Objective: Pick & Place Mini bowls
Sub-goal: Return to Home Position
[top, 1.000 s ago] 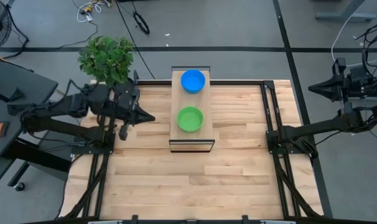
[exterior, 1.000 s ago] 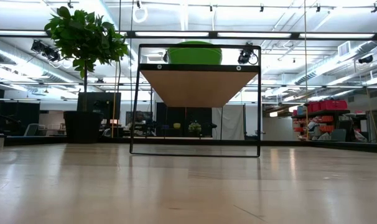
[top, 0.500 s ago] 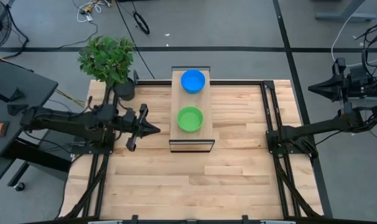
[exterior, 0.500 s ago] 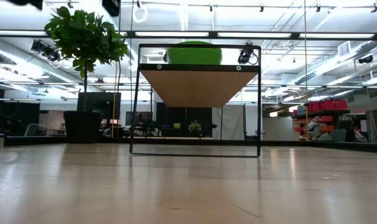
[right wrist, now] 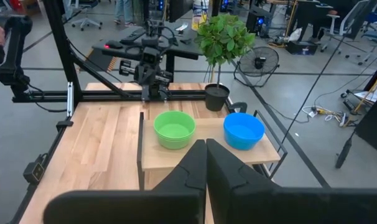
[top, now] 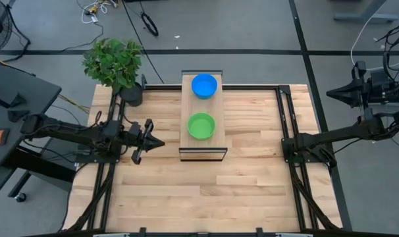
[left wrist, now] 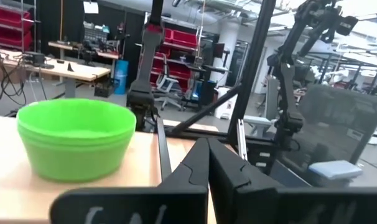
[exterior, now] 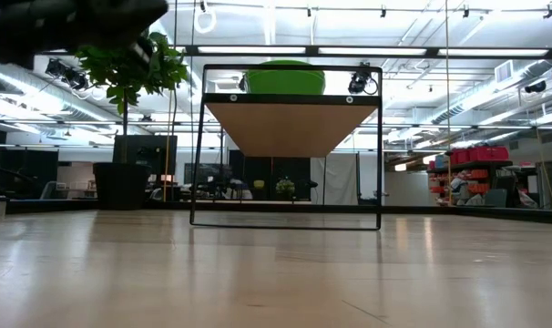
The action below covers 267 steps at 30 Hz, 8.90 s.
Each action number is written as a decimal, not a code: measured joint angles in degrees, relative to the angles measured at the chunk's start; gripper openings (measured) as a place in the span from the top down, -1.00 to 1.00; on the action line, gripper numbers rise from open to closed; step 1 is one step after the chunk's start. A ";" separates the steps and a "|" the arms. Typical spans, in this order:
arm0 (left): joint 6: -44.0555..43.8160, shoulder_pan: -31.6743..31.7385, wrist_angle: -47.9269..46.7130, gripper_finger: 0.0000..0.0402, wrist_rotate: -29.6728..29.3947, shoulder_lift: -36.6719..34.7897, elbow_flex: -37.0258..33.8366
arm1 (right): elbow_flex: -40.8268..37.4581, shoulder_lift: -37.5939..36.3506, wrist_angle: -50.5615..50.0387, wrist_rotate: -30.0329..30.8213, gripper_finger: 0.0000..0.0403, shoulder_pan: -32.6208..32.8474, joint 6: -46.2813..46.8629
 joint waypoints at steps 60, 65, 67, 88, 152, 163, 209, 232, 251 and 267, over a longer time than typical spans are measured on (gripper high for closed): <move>12.48 -0.02 -33.27 1.00 0.05 -39.28 -12.12 | 0.00 0.00 0.00 0.00 0.97 0.02 0.00; 13.27 -0.02 -33.95 1.00 -0.29 -40.10 -12.12 | 0.00 0.00 0.02 0.00 0.97 0.02 0.00; 13.37 -0.02 -34.07 1.00 -0.66 -40.11 -12.11 | 0.00 0.02 0.00 0.00 0.97 0.02 0.00; 13.36 -0.02 -34.89 0.89 -4.49 -39.90 -12.14 | 0.00 0.00 0.00 0.00 0.97 0.02 0.00; 13.28 -0.02 -30.15 0.89 -4.44 -39.92 -12.21 | 0.00 0.02 14.28 0.00 0.97 0.01 0.00; 13.28 -0.02 -30.15 0.89 -4.44 -39.92 -12.21 | 0.00 3.50 26.37 0.00 0.99 -0.50 -1.88; 13.28 -0.03 -30.17 0.89 -4.45 -39.94 -12.21 | -39.21 0.02 76.61 -8.78 1.00 -0.18 -1.51; 13.28 -0.03 -30.17 0.88 -4.42 -39.93 -12.21 | -76.96 -15.86 101.96 -11.71 1.00 -0.18 1.18; 13.28 -0.04 -30.17 0.89 -4.43 -39.94 -12.21 | -96.76 -28.61 116.63 -12.57 1.00 2.03 0.19; 13.28 -0.02 -30.17 0.89 -4.45 -39.93 -12.21 | -105.90 -37.86 119.21 -12.50 1.00 2.05 0.02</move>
